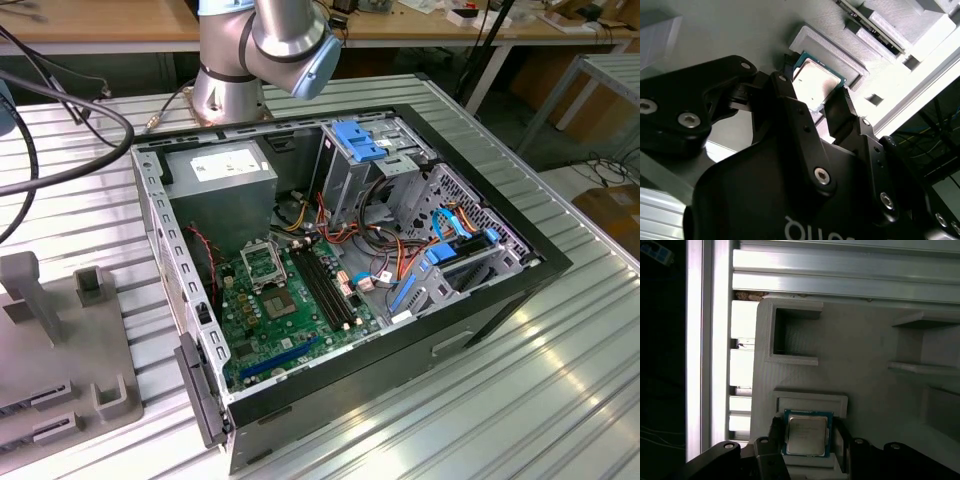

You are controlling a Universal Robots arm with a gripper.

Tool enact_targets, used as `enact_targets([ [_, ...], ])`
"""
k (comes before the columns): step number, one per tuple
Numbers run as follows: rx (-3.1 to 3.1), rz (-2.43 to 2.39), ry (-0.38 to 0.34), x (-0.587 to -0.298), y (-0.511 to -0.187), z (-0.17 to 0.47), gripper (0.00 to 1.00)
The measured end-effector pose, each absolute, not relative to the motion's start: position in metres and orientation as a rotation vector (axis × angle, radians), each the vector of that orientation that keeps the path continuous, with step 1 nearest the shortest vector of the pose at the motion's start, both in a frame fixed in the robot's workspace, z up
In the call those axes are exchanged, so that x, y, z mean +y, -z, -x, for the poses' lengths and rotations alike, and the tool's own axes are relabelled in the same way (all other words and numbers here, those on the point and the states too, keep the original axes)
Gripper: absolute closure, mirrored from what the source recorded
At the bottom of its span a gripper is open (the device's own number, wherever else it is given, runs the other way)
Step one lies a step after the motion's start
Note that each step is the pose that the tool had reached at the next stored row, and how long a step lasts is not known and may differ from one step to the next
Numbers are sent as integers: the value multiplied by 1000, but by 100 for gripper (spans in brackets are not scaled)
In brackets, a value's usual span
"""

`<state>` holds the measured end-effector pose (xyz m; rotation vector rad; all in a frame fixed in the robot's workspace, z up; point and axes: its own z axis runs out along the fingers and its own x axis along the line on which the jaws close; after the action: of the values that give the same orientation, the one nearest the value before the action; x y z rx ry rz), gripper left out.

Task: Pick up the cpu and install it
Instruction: 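Pick up the cpu and move it towards the insertion slot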

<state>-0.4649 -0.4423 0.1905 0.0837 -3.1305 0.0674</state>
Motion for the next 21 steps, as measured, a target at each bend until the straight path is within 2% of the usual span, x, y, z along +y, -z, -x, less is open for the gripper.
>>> enact_targets([
  [21,-3130,-84,-68,-442,-192,466,47],
])
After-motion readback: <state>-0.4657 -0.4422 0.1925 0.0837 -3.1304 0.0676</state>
